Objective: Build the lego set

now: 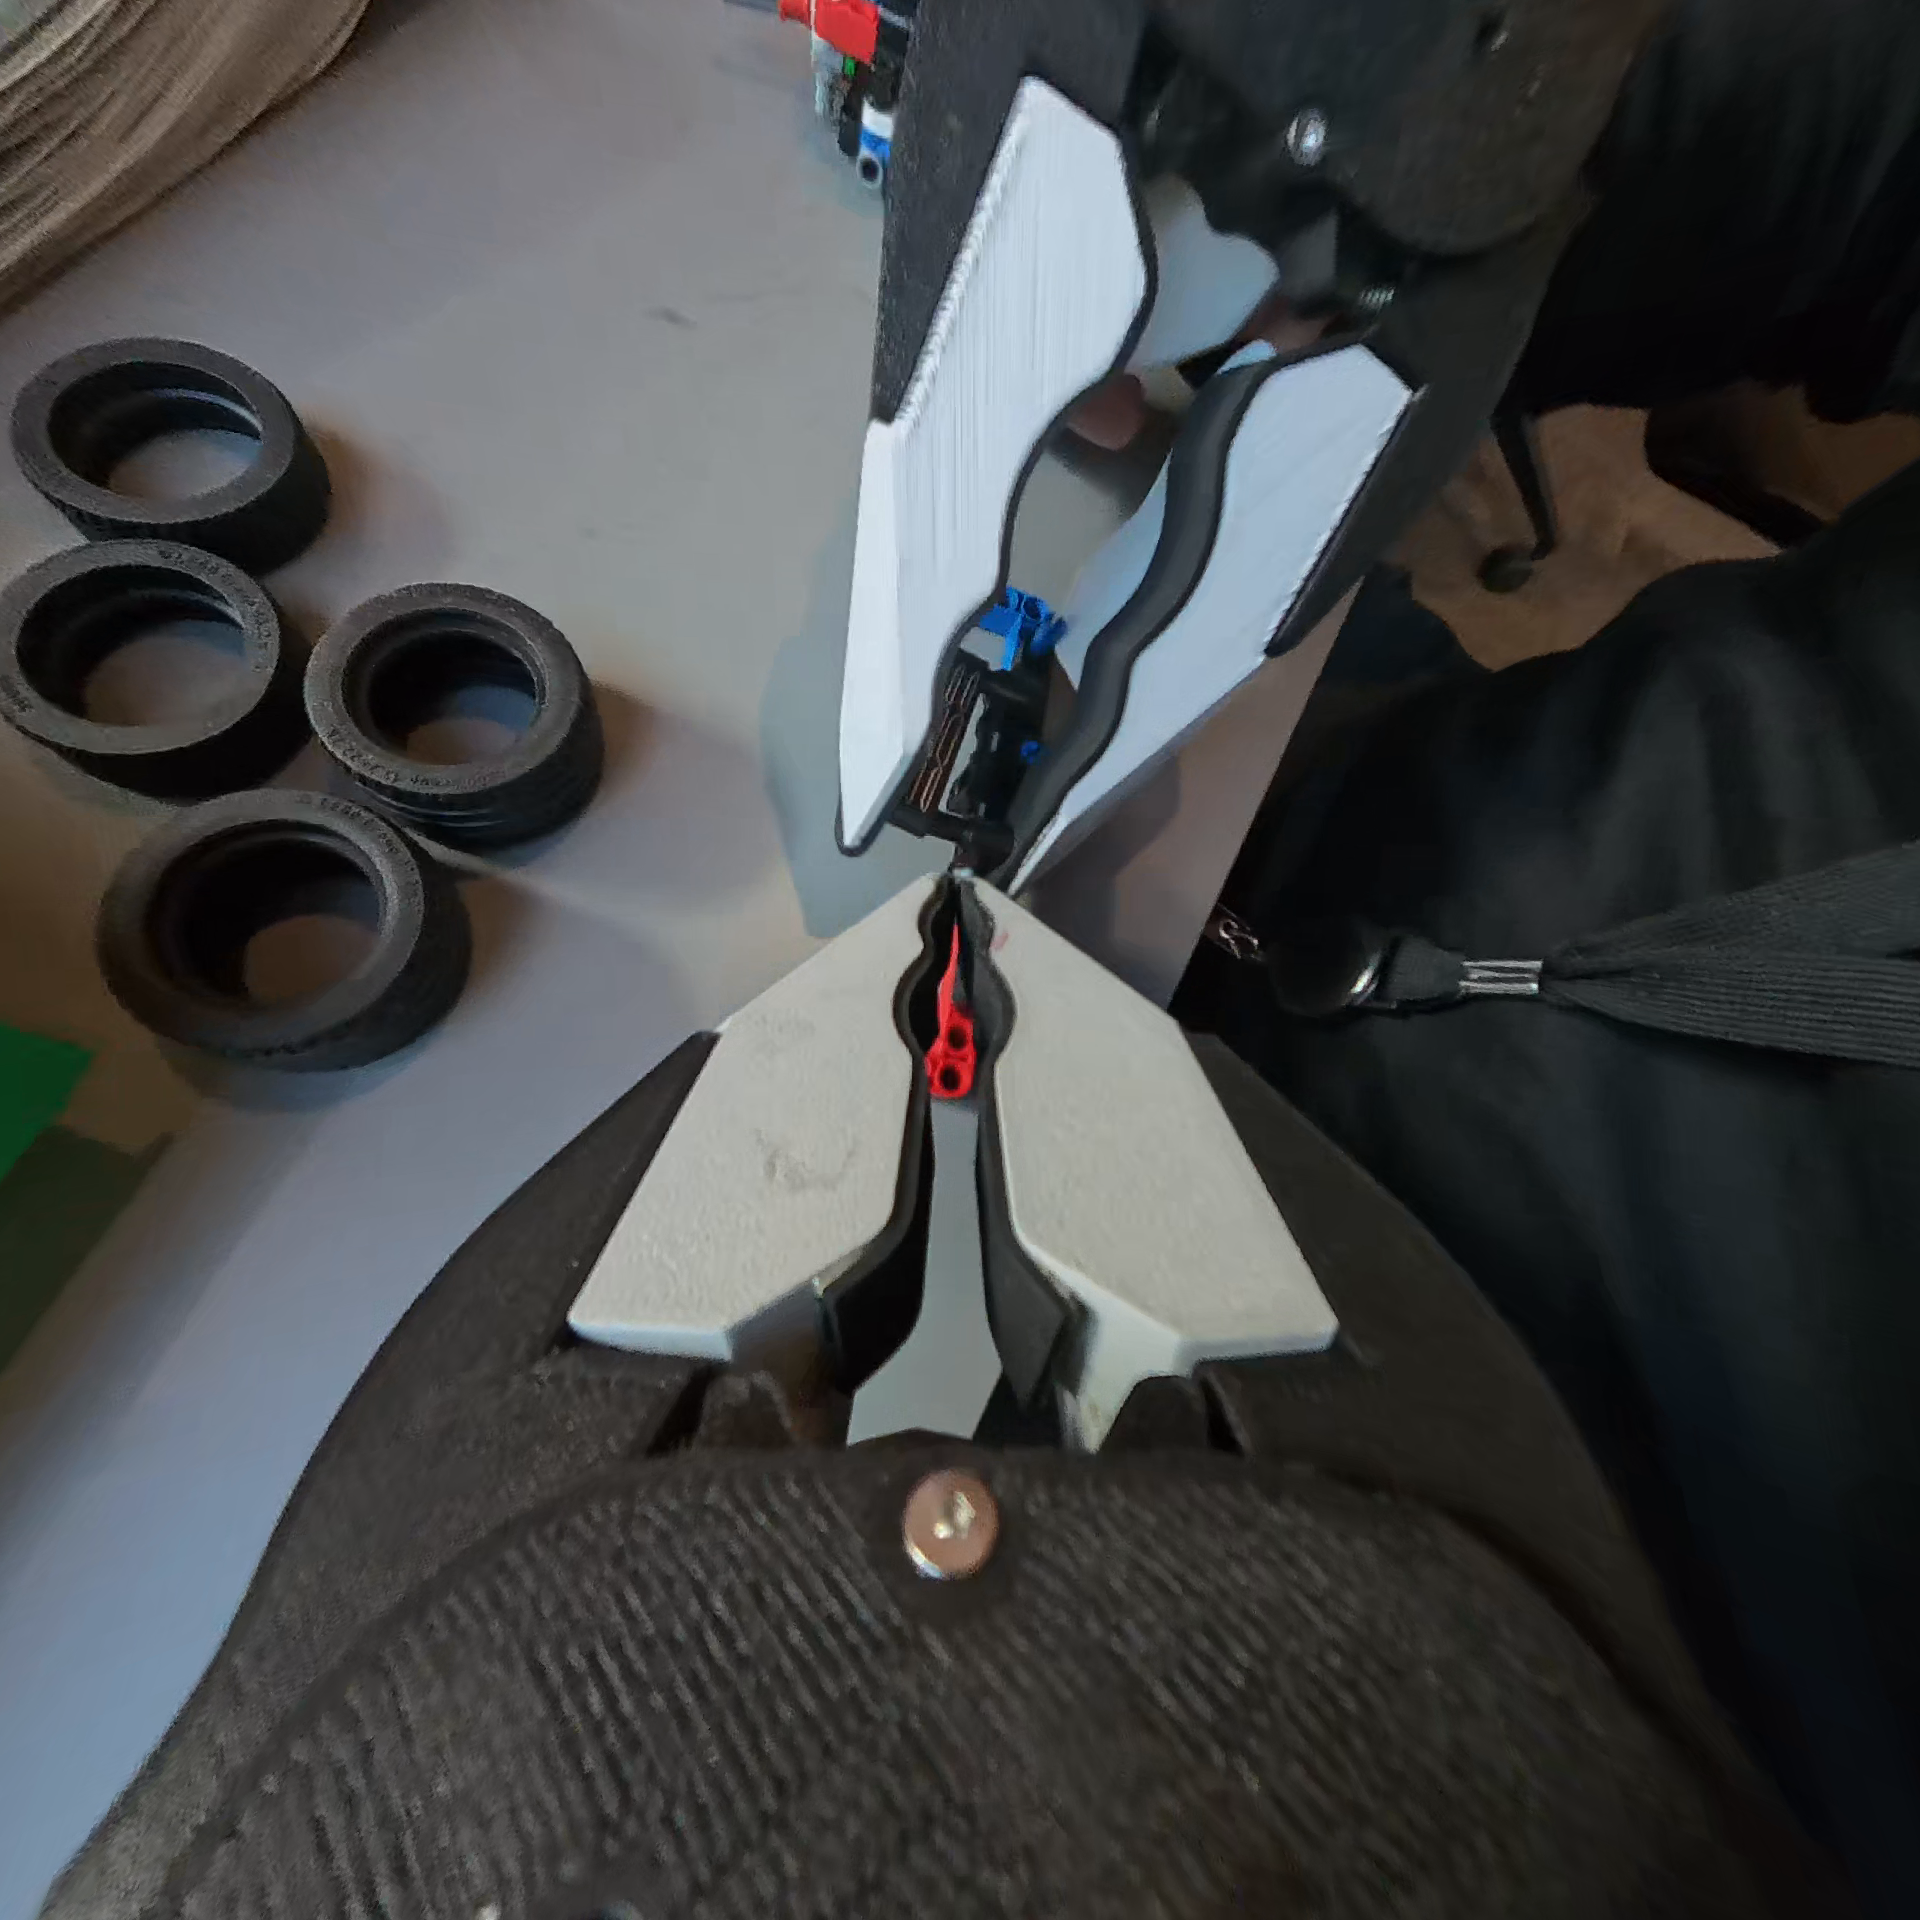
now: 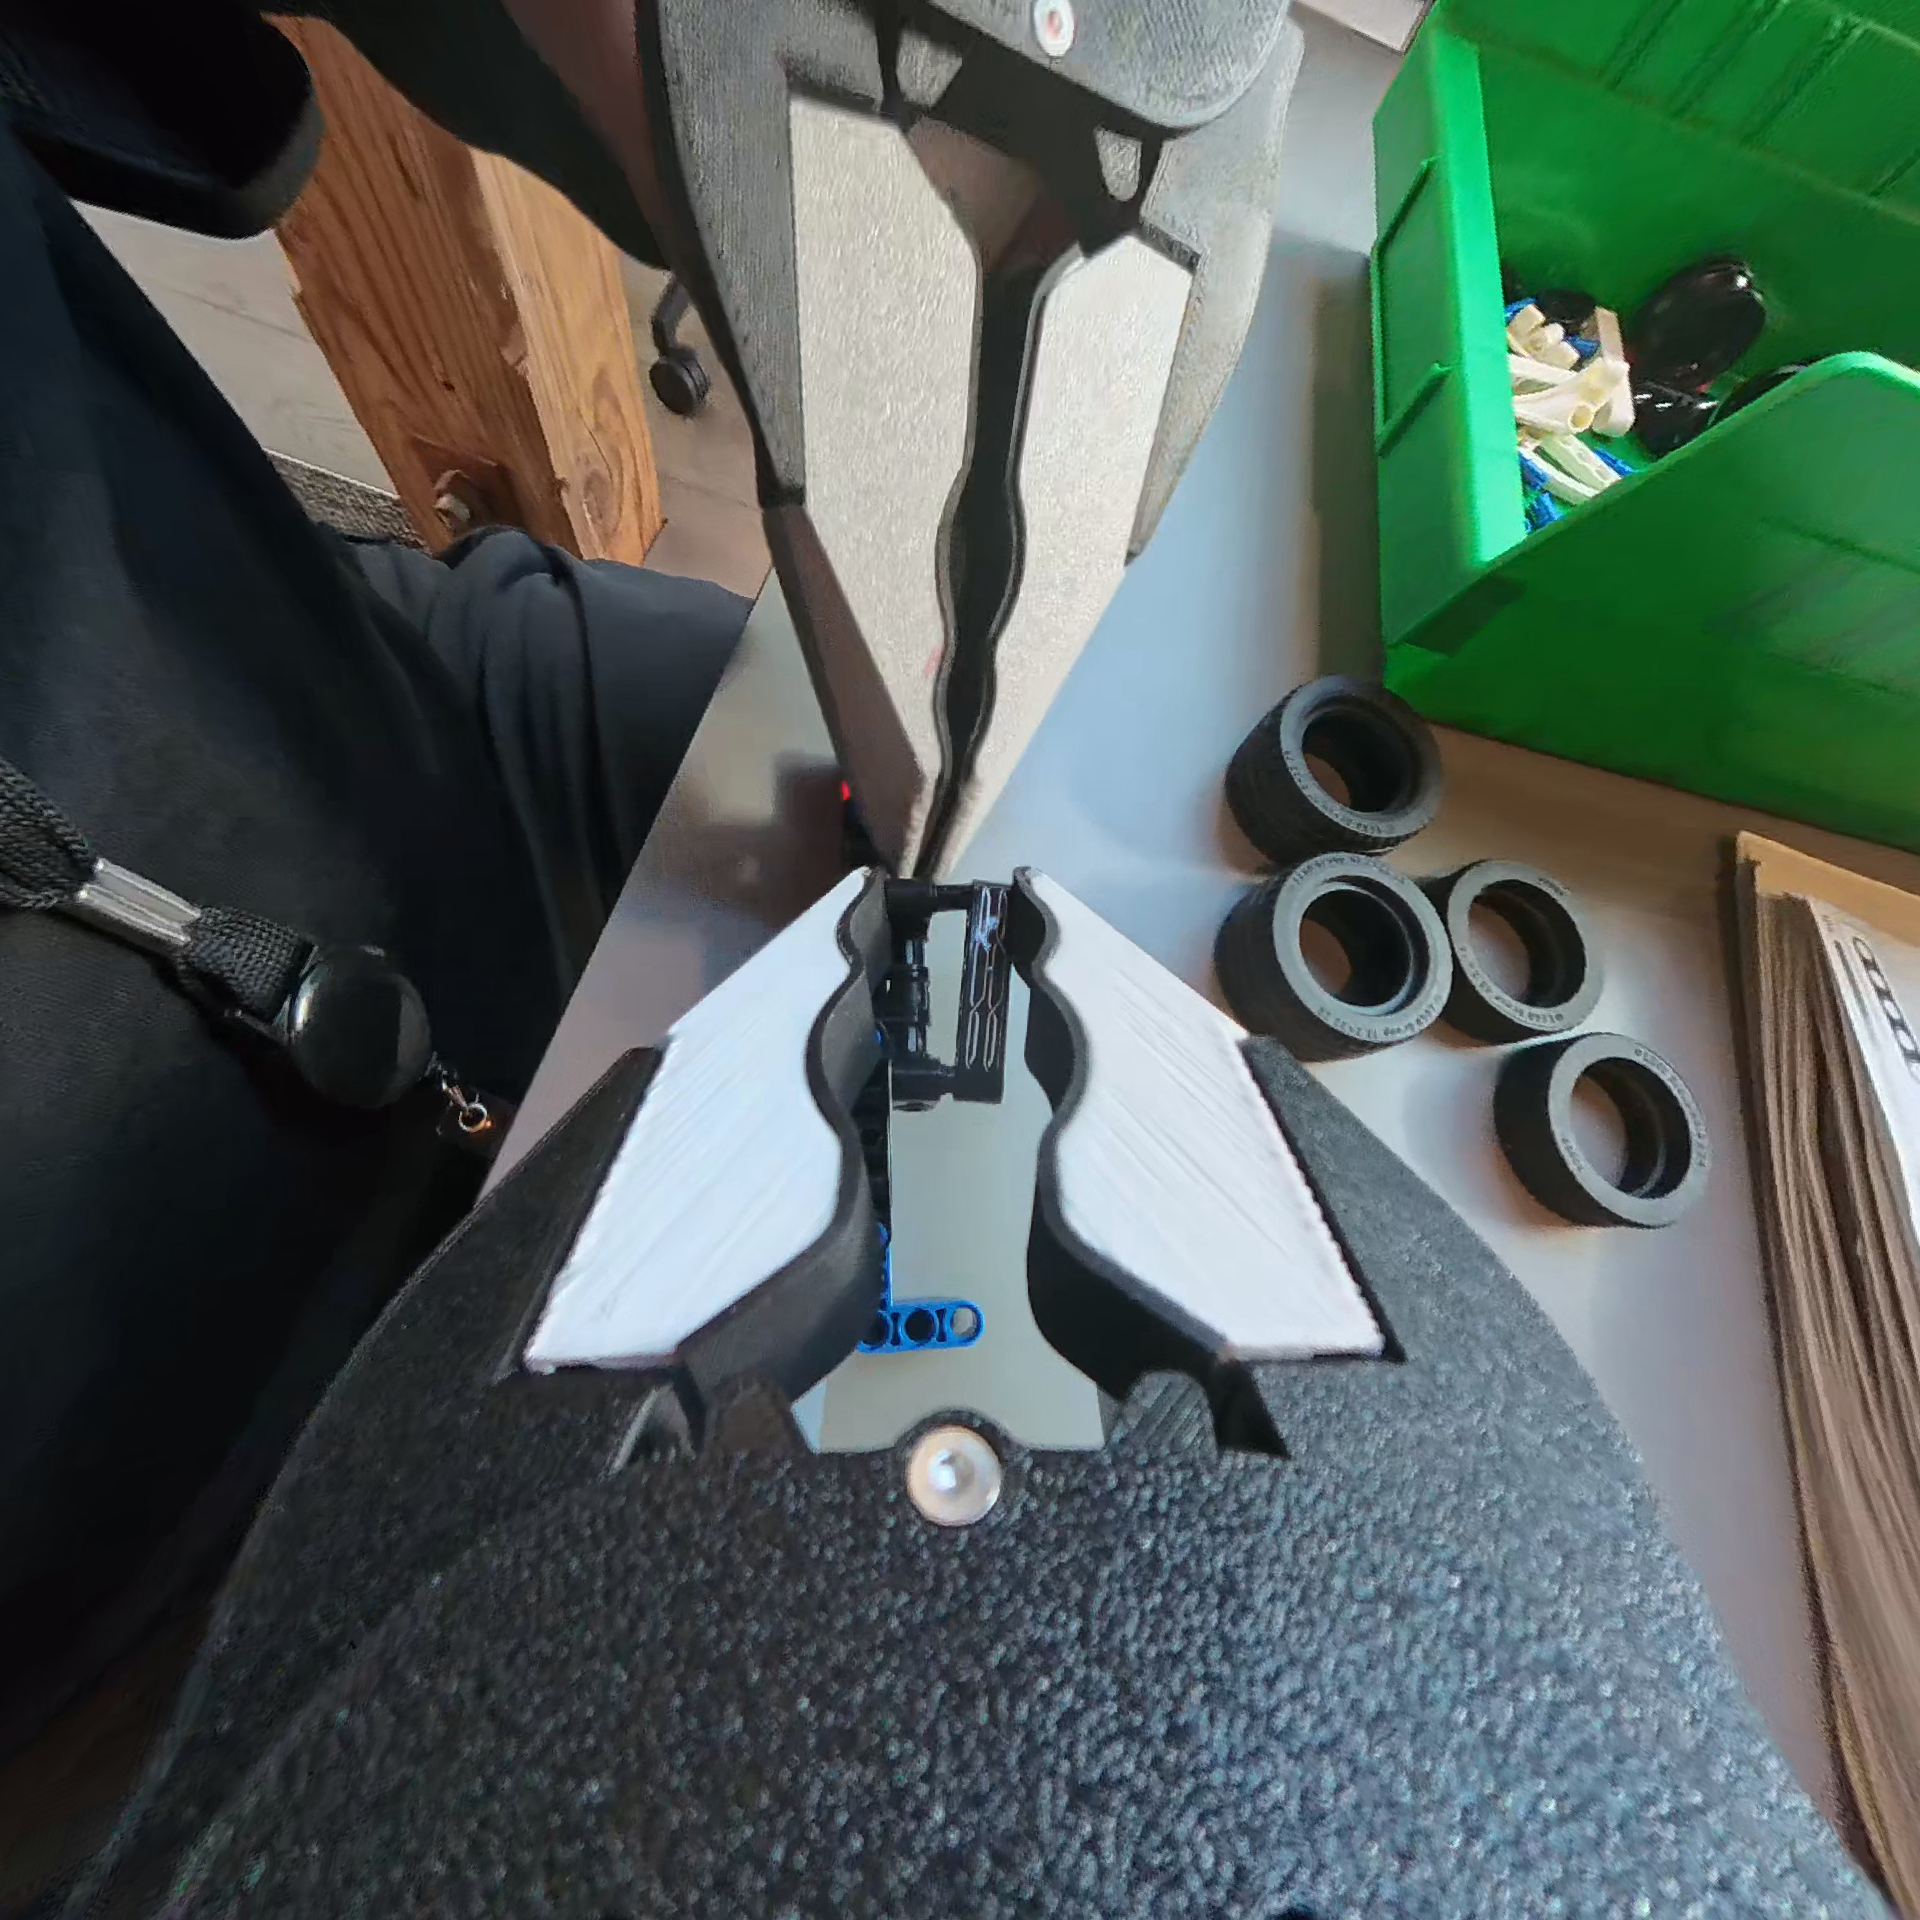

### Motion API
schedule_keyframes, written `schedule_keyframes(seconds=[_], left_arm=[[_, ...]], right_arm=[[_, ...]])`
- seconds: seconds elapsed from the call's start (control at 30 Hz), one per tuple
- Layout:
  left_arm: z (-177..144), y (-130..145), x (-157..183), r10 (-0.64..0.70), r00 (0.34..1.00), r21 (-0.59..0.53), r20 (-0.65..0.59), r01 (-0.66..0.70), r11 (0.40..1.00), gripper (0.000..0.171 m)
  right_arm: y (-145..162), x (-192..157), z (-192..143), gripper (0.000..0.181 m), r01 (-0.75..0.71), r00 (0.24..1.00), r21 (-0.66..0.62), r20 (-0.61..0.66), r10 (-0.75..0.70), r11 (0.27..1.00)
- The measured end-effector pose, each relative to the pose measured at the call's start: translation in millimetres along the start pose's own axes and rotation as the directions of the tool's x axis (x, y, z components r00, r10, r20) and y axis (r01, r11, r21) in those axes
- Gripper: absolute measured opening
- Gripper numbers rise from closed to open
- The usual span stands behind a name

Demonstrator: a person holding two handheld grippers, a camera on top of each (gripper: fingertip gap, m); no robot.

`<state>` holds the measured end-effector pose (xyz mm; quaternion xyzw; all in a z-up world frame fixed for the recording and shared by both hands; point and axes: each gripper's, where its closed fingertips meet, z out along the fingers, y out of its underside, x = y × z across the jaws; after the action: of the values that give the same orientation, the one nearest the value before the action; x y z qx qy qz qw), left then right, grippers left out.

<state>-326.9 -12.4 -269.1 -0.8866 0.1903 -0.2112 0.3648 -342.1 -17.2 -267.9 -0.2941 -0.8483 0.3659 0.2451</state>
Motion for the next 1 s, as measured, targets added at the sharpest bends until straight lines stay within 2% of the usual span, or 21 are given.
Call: schedule_keyframes(seconds=[0.13,0.23,0.3,0.4,0.47,0.53,0.6,0.67,0.77,0.83,0.87,0.9,0.97,1.0], left_arm=[[1,-2,0,-0.033,0.999,0.014,-0.030,0.034,0.999,0.000],[0,-2,-4,-0.077,0.995,0.014,-0.061,0.078,0.997,0.000],[-1,-6,-11,-0.103,0.993,0.031,-0.060,0.105,0.994,0.000],[-5,-14,-10,-0.056,0.996,0.066,-0.072,0.061,0.996,0.000],[-6,-17,-11,-0.021,0.998,0.078,-0.051,0.025,0.997,0.000],[-8,-20,-23,0.002,0.999,0.085,0.036,-0.005,0.996,0.000],[-14,-24,-32,0.025,0.996,0.121,0.084,-0.035,0.992,0.000],[-13,-23,-28,0.035,0.999,0.117,0.017,-0.037,0.992,0.000],[2,-11,-29,0.045,0.999,0.028,-0.022,-0.044,0.999,0.000],[10,-10,-35,0.065,0.997,-0.009,0.032,-0.065,0.998,0.040],[12,-10,-29,0.116,0.993,-0.018,0.013,-0.116,0.993,0.043],[13,-11,-27,0.155,0.988,-0.011,0.017,-0.155,0.988,0.046],[13,-15,-28,0.197,0.980,0.024,0.038,-0.198,0.980,0.061],[13,-15,-26,0.193,0.981,0.031,0.012,-0.193,0.981,0.060]], right_arm=[[1,1,-1,0.023,0.012,1.000,-0.006,-0.025,-0.012,1.000],[2,4,1,0.023,-0.063,0.998,-0.001,-0.021,0.063,0.998],[6,15,-2,0.023,-0.108,0.992,-0.003,-0.065,0.108,0.994],[3,21,-10,0.023,-0.103,0.988,0.034,-0.115,0.106,0.994],[0,23,-16,0.023,-0.016,0.982,0.038,-0.188,0.023,0.999],[0,23,-19,0.024,0.099,0.960,-0.005,-0.261,-0.097,0.995],[5,19,-19,0.024,0.167,0.943,-0.047,-0.284,-0.174,0.985],[7,18,-20,0.024,0.213,0.924,-0.058,-0.312,-0.220,0.975],[3,18,-24,0.024,0.270,0.896,-0.040,-0.355,-0.266,0.962],[4,25,-28,0.021,0.243,0.891,-0.032,-0.388,-0.236,0.969],[3,31,-33,0.006,0.228,0.882,-0.011,-0.422,-0.212,0.974],[0,33,-38,0.000,0.217,0.885,0.025,-0.427,-0.186,0.976],[1,38,-43,0.000,0.142,0.906,0.066,-0.410,-0.102,0.988],[6,42,-42,0.001,0.097,0.915,0.063,-0.399,-0.064,0.993]])
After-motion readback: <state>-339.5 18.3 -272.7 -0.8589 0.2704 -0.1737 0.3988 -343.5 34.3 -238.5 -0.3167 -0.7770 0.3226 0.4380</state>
